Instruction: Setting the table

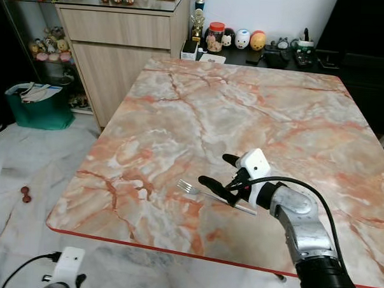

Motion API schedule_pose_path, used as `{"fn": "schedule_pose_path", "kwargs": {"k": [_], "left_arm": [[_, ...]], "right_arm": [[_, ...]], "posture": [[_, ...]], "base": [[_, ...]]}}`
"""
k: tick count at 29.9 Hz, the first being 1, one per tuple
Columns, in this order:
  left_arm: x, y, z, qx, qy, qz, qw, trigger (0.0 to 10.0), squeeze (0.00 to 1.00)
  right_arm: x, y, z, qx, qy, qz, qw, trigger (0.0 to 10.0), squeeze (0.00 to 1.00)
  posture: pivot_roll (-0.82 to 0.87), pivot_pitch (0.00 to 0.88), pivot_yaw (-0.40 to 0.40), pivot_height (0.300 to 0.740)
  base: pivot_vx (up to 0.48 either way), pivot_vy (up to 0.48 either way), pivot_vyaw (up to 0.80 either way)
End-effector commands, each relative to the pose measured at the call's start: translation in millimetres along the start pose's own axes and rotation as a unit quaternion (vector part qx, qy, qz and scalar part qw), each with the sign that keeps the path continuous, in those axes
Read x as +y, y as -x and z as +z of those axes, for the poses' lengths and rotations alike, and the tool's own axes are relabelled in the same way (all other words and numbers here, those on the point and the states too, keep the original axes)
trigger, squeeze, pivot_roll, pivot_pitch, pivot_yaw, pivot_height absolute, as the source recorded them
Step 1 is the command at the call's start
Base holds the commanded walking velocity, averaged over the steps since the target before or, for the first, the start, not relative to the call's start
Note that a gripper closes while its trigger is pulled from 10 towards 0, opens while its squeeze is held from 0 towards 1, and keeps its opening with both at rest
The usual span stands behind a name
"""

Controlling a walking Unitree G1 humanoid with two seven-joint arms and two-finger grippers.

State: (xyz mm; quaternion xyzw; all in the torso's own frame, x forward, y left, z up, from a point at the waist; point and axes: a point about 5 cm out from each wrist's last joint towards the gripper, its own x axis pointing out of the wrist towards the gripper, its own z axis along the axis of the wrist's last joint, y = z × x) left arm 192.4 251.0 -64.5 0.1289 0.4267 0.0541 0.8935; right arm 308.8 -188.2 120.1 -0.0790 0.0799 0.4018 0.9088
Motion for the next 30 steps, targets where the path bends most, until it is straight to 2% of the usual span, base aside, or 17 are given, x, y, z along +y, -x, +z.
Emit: {"fn": "schedule_pose_path", "kwargs": {"k": [1, 8, 19, 30], "left_arm": [[10.8, 1.3, -1.1, -0.007, 0.001, 0.007, 1.0, 10.0, 0.0], [-0.3, -0.4, 6.2, -0.021, 0.015, -0.006, 1.0, 10.0, 0.0], [4.9, 1.1, 0.1, -0.011, 0.007, -0.014, 1.0, 10.0, 0.0], [-0.6, 1.4, -1.8, -0.009, 0.011, -0.024, 1.0, 10.0, 0.0]], "right_arm": [[-0.5, 1.1, 4.6, -0.01, 0.005, -0.001, 1.0, 10.0, 0.0], [-0.3, 2.2, 2.5, -0.007, 0.003, -0.003, 1.0, 10.0, 0.0], [-0.2, 3.4, 2.3, -0.006, 0.003, -0.003, 1.0, 10.0, 0.0], [1.3, -2.9, 4.0, -0.011, 0.003, -0.002, 1.0, 10.0, 0.0]], "posture": [[0.09, 0.0, -0.018, 0.727], [0.09, 0.0, -0.019, 0.727], [0.09, 0.0, -0.015, 0.727], [0.09, 0.0, -0.023, 0.727]], "base": [[0.281, 0.0, 0.0], [0.154, 0.0, 0.0], [0.0, 0.0, 0.0], [0.0, 0.0, 0.0]]}}
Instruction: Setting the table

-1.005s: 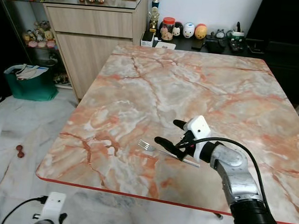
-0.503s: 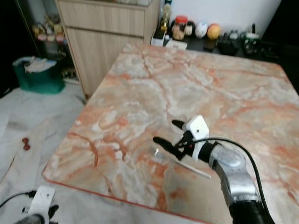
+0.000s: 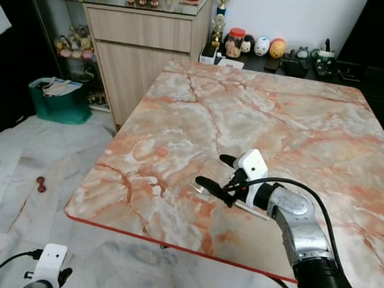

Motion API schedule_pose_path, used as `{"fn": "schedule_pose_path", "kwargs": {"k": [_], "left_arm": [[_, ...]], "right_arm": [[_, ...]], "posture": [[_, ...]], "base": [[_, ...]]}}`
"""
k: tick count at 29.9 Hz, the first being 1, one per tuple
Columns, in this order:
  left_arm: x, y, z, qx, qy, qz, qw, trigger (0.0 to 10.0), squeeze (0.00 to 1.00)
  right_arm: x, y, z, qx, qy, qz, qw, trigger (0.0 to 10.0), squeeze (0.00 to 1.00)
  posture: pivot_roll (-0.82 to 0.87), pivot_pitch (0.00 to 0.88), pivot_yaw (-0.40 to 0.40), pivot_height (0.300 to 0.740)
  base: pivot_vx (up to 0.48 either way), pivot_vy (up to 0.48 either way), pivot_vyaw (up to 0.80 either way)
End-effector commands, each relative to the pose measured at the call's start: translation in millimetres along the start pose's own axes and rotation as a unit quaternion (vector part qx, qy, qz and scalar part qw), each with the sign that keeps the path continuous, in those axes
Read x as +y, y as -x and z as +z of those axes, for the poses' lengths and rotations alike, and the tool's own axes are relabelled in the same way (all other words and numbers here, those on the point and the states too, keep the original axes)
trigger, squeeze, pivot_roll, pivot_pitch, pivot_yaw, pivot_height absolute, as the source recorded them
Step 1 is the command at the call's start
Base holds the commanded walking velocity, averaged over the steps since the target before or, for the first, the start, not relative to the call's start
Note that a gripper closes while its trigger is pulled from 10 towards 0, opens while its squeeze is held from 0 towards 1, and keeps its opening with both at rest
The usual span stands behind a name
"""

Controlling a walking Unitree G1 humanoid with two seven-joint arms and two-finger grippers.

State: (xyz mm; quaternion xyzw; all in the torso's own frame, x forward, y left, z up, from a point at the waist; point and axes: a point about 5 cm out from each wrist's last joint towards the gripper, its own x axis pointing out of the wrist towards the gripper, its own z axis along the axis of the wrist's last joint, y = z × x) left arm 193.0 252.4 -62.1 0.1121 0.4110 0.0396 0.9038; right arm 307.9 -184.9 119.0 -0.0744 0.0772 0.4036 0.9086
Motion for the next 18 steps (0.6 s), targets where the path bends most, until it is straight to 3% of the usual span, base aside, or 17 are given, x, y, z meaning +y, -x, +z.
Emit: {"fn": "schedule_pose_path", "kwargs": {"k": [1, 18], "left_arm": [[-3.1, 0.2, -3.2, 0.01, 0.001, -0.006, 1.0, 10.0, 0.0], [-8.6, -0.6, -2.1, 0.011, -0.002, -0.017, 1.0, 10.0, 0.0]], "right_arm": [[-1.8, -1.1, 4.5, -0.007, 0.006, -0.004, 1.0, 10.0, 0.0], [0.3, -2.8, 3.6, -0.007, 0.004, -0.006, 1.0, 10.0, 0.0]], "posture": [[0.09, 0.0, -0.023, 0.727], [0.09, 0.0, -0.029, 0.727]], "base": [[0.0, 0.0, 0.0], [0.0, 0.0, 0.0]]}}
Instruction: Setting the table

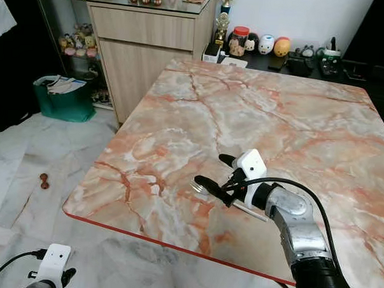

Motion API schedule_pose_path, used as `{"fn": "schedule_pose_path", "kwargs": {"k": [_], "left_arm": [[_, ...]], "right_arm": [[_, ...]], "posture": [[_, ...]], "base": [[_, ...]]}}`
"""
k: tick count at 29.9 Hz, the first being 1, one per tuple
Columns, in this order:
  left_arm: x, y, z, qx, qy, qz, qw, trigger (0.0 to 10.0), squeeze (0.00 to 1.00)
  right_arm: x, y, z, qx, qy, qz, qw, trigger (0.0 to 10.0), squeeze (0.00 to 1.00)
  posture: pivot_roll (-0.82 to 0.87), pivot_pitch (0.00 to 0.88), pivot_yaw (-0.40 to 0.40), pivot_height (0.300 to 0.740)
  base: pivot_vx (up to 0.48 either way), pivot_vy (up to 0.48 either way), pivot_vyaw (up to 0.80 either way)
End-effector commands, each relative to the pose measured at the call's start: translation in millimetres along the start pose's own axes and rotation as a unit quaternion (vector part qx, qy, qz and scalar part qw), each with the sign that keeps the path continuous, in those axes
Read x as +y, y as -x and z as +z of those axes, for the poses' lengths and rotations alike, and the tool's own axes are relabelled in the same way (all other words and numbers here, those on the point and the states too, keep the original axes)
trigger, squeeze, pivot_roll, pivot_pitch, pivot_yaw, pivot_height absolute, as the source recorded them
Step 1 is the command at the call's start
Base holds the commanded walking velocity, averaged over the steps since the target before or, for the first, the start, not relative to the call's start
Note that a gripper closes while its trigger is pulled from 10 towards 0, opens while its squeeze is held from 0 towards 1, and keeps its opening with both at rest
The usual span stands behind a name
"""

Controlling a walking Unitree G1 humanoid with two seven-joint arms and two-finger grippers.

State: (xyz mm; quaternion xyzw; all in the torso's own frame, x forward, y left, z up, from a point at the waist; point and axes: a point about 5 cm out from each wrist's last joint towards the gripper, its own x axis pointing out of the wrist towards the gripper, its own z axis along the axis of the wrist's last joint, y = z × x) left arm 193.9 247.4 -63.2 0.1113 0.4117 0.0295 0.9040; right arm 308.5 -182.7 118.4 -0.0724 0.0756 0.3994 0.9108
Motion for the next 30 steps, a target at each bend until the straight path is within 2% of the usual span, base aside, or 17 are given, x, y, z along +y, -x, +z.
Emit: {"fn": "schedule_pose_path", "kwargs": {"k": [1, 10, 25, 30], "left_arm": [[-3.8, -0.2, -2.7, 0.012, 0.002, -0.008, 1.0, 10.0, 0.0], [-5.9, -0.9, -0.7, 0.01, 0.002, -0.011, 1.0, 10.0, 0.0], [-8.2, -0.7, -2.0, 0.011, 0.002, -0.009, 1.0, 10.0, 0.0], [-8.5, -0.8, -1.2, 0.008, 0.004, -0.009, 1.0, 10.0, 0.0]], "right_arm": [[-1.0, -0.9, 3.9, -0.005, 0.006, -0.002, 1.0, 10.0, 0.0], [-2.4, -1.3, 5.3, -0.005, 0.008, -0.003, 1.0, 10.0, 0.0], [-2.3, -2.1, 4.8, -0.003, 0.007, -0.002, 1.0, 10.0, 0.0], [-2.3, -2.8, 4.3, -0.001, 0.007, -0.002, 1.0, 10.0, 0.0]], "posture": [[0.09, 0.0, -0.03, 0.727], [0.09, 0.0, -0.034, 0.727], [0.1, 0.0, -0.041, 0.727], [0.1, 0.0, -0.041, 0.727]], "base": [[0.0, 0.0, 0.0], [0.0, 0.0, 0.0], [0.266, 0.0, 0.0], [0.0, 0.0, 0.0]]}}
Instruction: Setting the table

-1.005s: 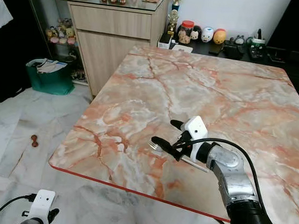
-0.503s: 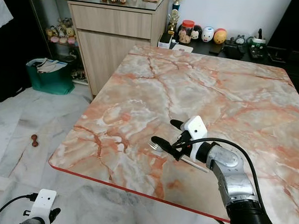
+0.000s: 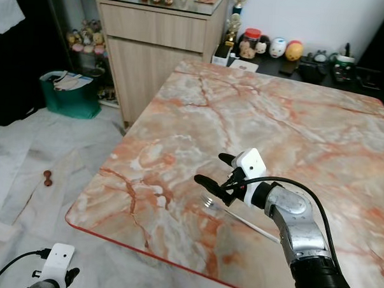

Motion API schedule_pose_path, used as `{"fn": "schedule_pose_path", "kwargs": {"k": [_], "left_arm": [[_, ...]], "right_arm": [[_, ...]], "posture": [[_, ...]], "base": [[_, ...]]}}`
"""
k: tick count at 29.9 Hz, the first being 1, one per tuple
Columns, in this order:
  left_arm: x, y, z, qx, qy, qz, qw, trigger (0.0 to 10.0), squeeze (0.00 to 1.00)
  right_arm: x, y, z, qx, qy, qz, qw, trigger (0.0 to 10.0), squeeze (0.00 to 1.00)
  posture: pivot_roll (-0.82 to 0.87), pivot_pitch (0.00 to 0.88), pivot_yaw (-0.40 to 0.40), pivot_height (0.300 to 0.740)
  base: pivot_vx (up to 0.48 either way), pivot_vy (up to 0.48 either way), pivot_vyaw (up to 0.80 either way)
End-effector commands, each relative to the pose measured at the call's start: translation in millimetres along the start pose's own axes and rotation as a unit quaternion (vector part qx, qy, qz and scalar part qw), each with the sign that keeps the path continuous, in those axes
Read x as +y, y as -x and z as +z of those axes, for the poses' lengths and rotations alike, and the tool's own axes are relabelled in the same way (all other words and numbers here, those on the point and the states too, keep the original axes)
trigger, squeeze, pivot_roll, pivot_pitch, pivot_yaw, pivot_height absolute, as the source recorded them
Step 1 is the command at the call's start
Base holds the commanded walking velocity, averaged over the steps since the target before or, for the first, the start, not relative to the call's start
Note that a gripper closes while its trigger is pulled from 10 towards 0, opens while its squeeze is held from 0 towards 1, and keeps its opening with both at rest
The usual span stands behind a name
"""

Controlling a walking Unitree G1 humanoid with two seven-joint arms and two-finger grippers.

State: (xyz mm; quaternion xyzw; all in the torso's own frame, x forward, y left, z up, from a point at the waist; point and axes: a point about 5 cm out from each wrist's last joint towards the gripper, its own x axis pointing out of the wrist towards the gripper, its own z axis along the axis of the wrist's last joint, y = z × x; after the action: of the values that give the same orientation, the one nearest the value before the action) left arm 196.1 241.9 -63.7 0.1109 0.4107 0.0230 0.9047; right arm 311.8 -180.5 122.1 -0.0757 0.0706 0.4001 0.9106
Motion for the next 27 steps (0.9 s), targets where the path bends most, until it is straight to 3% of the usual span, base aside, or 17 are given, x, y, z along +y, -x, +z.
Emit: {"fn": "schedule_pose_path", "kwargs": {"k": [1, 16, 23, 27], "left_arm": [[-3.1, 0.2, -3.5, 0.01, 0.007, -0.003, 1.0, 10.0, 0.0], [-6.3, 0.4, -5.6, 0.015, 0.009, -0.01, 1.0, 10.0, 0.0], [-7.7, 0.8, -8.0, 0.02, 0.01, -0.012, 1.0, 10.0, 0.0], [-9.3, 1.3, -10.4, 0.025, 0.012, -0.016, 0.999, 10.0, 0.0]], "right_arm": [[-1.2, 0.4, -0.1, 0.003, 0.003, -0.003, 1.0, 10.0, 0.0], [1.9, 11.8, -6.7, 0.021, -0.005, -0.003, 1.0, 10.0, 0.0], [15.3, 31.7, -12.0, 0.064, 0.013, 0.064, 0.996, 10.0, 0.0], [18.1, 57.3, -15.5, 0.112, 0.016, 0.094, 0.989, 10.0, 0.0]], "posture": [[0.1, 0.0, -0.041, 0.727], [0.09, 0.0, -0.038, 0.727], [0.07, 0.0, -0.039, 0.727], [0.07, 0.0, -0.039, 0.727]], "base": [[0.0, 0.0, 0.0], [0.0, 0.0, 0.0], [0.0, 0.0, 0.0], [0.0, 0.0, 0.0]]}}
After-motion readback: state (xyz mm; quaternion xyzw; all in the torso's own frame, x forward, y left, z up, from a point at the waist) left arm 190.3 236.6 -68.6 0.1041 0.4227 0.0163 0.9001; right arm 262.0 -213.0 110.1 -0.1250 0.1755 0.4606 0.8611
